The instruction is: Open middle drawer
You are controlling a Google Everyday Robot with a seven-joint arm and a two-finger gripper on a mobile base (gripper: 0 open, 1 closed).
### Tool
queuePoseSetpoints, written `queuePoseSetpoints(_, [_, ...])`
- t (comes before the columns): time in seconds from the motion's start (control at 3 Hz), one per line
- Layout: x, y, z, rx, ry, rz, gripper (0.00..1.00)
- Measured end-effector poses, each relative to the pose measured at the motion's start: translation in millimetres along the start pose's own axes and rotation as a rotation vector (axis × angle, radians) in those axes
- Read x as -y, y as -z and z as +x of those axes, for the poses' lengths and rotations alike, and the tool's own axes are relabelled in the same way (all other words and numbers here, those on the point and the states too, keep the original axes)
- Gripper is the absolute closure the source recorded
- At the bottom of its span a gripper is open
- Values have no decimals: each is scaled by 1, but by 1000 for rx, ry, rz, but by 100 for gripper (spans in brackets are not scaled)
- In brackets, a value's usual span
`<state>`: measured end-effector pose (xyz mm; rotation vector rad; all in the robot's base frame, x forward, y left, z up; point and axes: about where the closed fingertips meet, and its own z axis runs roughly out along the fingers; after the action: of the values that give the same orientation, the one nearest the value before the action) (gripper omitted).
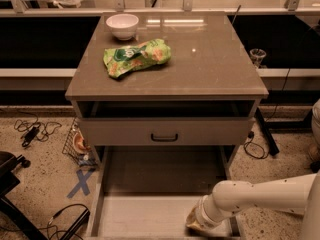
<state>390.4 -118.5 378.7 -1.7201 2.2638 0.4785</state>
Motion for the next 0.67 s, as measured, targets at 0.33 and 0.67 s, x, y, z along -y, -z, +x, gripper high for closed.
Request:
queuePoseSetpoints(0.33, [-1,-1,0,0,1,-3,31])
queuePoseSetpoints(0.67, [-2,-2,0,0,1,-5,8])
